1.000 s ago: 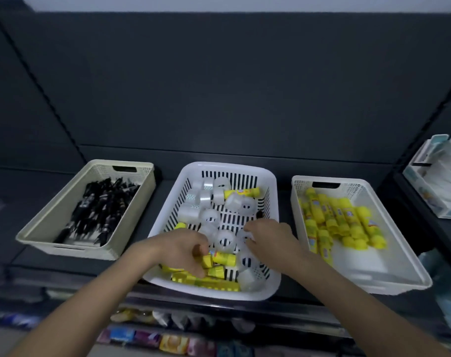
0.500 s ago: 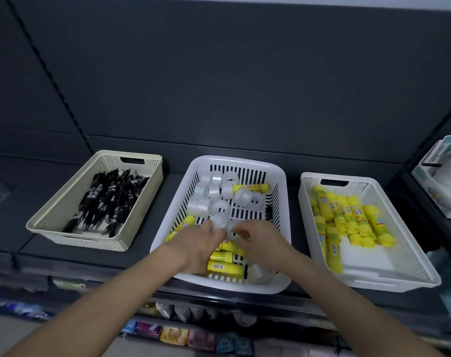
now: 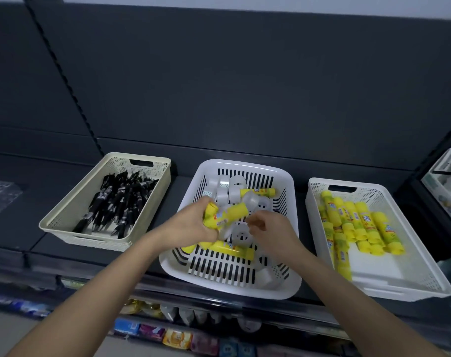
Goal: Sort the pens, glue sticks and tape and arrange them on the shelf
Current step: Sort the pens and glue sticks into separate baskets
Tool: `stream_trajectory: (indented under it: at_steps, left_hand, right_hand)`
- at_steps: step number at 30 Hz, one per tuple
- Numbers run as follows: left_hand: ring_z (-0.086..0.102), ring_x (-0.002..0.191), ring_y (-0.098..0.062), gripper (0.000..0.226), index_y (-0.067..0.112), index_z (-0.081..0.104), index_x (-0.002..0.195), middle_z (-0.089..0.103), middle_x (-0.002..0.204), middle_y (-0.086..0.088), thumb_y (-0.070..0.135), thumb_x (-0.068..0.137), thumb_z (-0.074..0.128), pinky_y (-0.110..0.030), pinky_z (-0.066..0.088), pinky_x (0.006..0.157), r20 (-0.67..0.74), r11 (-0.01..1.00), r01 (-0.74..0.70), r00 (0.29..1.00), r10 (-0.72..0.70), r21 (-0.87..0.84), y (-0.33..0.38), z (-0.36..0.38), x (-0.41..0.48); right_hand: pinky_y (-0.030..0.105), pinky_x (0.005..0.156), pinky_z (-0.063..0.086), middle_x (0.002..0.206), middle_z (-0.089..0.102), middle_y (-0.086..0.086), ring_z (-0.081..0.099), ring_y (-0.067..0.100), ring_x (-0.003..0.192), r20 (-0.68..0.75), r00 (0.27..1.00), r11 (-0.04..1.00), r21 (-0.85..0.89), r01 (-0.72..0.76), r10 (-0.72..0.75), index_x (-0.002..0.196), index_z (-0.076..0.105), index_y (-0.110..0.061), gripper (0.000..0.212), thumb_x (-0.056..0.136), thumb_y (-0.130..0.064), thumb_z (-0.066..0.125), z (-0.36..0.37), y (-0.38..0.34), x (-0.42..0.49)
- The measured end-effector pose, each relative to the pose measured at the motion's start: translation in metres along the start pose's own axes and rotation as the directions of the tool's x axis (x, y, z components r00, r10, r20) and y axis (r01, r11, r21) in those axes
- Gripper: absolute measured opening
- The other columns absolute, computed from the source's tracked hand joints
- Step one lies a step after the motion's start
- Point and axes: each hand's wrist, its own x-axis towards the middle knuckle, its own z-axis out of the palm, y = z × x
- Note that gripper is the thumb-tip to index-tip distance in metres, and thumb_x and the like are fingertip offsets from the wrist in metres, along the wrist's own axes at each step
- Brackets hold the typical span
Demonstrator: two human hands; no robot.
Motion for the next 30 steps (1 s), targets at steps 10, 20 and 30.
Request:
stream_trajectory:
  at_steps: [10, 20, 30]
  left_hand:
    - [0.058, 0.072, -0.022, 0.033, 0.017, 0.051, 0.102, 0.059, 0.087, -0.010, 0.005, 0.076, 0.067, -0.039, 0.051, 0.070, -0.369, 0.761, -0.051, 0.894, -0.253, -0.647, -0.013, -0.016, -0.012]
    - [0.059, 0.076, -0.021, 0.027, 0.013, 0.052, 0.104, 0.058, 0.086, -0.007, -0.002, 0.084, 0.062, -0.040, 0.051, 0.074, -0.407, 0.689, -0.080, 0.853, -0.327, -0.720, -0.029, -0.028, -0.030]
    - [0.060, 0.080, -0.026, 0.024, 0.013, 0.052, 0.099, 0.059, 0.086, -0.010, -0.004, 0.085, 0.060, -0.044, 0.052, 0.078, -0.379, 0.649, -0.093, 0.869, -0.317, -0.755, -0.033, -0.027, -0.032]
  right_hand:
    - [0.039, 0.079, 0.049, 0.104, 0.056, 0.011, 0.054, 0.028, 0.096, 0.388, 0.885, 0.863, -0.319, 0.391, -0.258, 0.120, 0.054, -0.003, 0.035, 0.088, 0.004, 0.044, 0.046, -0.036, -0.002]
    - [0.025, 0.051, 0.031, 0.075, 0.047, 0.006, 0.046, 0.015, 0.064, 0.442, 0.894, 0.782, -0.531, 0.327, -0.075, 0.074, 0.045, -0.008, 0.020, 0.082, 0.009, 0.047, 0.063, -0.056, 0.007]
    - [0.028, 0.048, 0.031, 0.070, 0.044, 0.002, 0.047, 0.019, 0.065, 0.291, 0.949, 0.985, -0.151, -0.081, 0.123, 0.078, 0.040, -0.010, 0.025, 0.088, -0.026, 0.057, 0.094, -0.080, 0.031]
